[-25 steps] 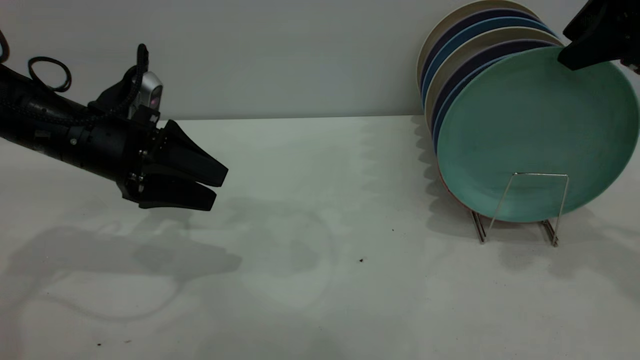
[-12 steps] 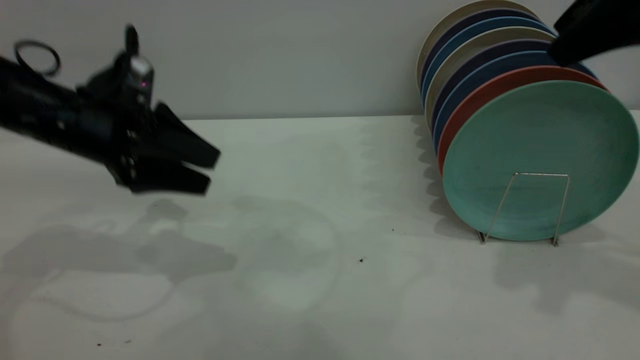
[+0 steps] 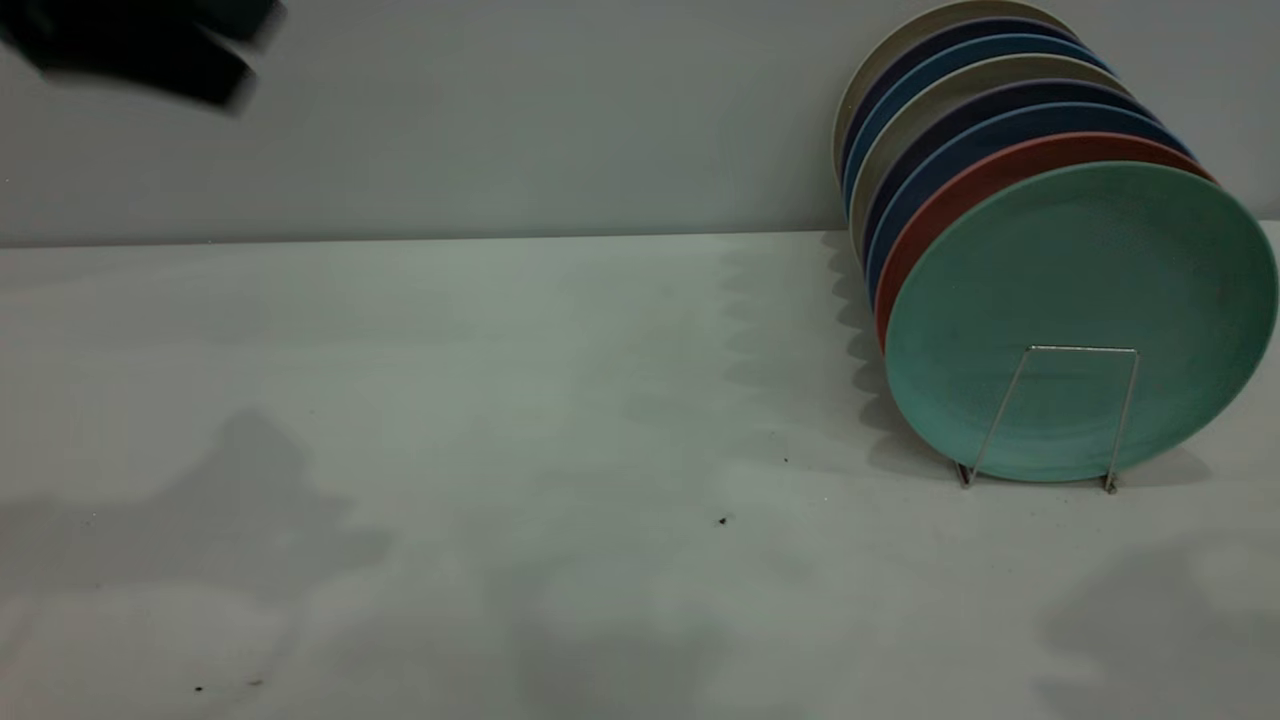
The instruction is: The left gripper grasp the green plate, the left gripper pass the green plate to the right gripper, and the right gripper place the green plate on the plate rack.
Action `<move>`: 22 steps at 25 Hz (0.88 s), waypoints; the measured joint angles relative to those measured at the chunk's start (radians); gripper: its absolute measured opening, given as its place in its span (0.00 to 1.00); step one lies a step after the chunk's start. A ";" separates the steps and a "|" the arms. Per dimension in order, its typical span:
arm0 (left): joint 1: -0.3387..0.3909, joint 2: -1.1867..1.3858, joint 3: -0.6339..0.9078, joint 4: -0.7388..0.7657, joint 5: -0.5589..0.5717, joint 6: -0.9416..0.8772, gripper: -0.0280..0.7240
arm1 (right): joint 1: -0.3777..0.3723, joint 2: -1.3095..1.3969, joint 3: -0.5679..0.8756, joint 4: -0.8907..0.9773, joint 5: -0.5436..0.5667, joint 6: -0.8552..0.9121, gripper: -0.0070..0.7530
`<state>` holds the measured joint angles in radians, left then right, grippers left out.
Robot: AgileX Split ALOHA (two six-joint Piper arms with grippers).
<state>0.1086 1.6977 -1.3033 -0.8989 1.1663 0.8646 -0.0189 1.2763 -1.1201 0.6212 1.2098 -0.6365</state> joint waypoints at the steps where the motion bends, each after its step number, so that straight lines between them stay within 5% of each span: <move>1: 0.000 -0.049 0.000 0.037 0.000 -0.031 0.82 | 0.000 -0.030 0.000 -0.055 0.005 0.056 0.55; 7: 0.000 -0.344 0.002 0.315 0.000 -0.245 0.82 | 0.000 -0.223 0.000 -0.409 0.026 0.364 0.55; 12: 0.000 -0.492 0.008 0.521 0.001 -0.413 0.82 | 0.000 -0.409 0.067 -0.519 0.030 0.438 0.55; 22: 0.000 -0.624 0.100 0.657 0.001 -0.591 0.82 | 0.000 -0.716 0.533 -0.540 -0.024 0.470 0.55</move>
<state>0.1086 1.0738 -1.2031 -0.2420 1.1673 0.2731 -0.0189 0.5603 -0.5869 0.0814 1.1853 -0.1663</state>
